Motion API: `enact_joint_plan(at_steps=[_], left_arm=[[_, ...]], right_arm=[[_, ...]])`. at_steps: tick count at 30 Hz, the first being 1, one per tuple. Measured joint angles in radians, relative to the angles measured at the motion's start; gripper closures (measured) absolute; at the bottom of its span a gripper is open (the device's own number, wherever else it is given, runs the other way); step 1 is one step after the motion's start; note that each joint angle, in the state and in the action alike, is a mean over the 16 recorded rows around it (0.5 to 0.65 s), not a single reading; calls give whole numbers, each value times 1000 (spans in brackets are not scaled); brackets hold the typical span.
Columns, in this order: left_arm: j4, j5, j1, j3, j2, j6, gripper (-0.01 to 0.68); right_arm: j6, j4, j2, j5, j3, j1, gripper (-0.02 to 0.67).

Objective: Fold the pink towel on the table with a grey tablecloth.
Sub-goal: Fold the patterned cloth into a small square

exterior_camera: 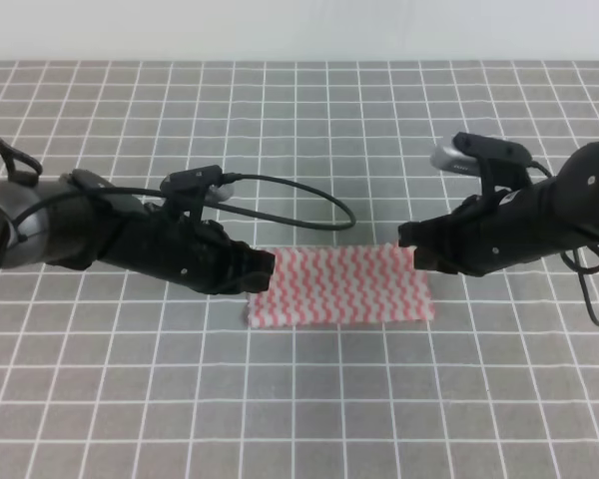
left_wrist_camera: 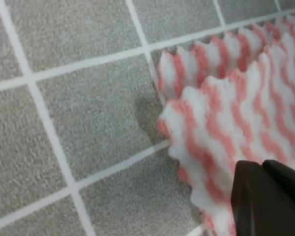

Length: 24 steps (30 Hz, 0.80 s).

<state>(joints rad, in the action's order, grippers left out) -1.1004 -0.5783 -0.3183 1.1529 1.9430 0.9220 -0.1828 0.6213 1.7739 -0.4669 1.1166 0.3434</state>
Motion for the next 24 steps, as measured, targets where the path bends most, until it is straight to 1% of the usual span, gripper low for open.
enact_joint_plan(at_steps=[10, 24], left_arm=[[54, 29, -3, 1, 6, -35, 674], [69, 46, -10, 12, 33, -48, 674]], right_arm=[[27, 17, 46, 0, 0, -33, 518], [25, 25, 83, 38, 0, -37, 501]])
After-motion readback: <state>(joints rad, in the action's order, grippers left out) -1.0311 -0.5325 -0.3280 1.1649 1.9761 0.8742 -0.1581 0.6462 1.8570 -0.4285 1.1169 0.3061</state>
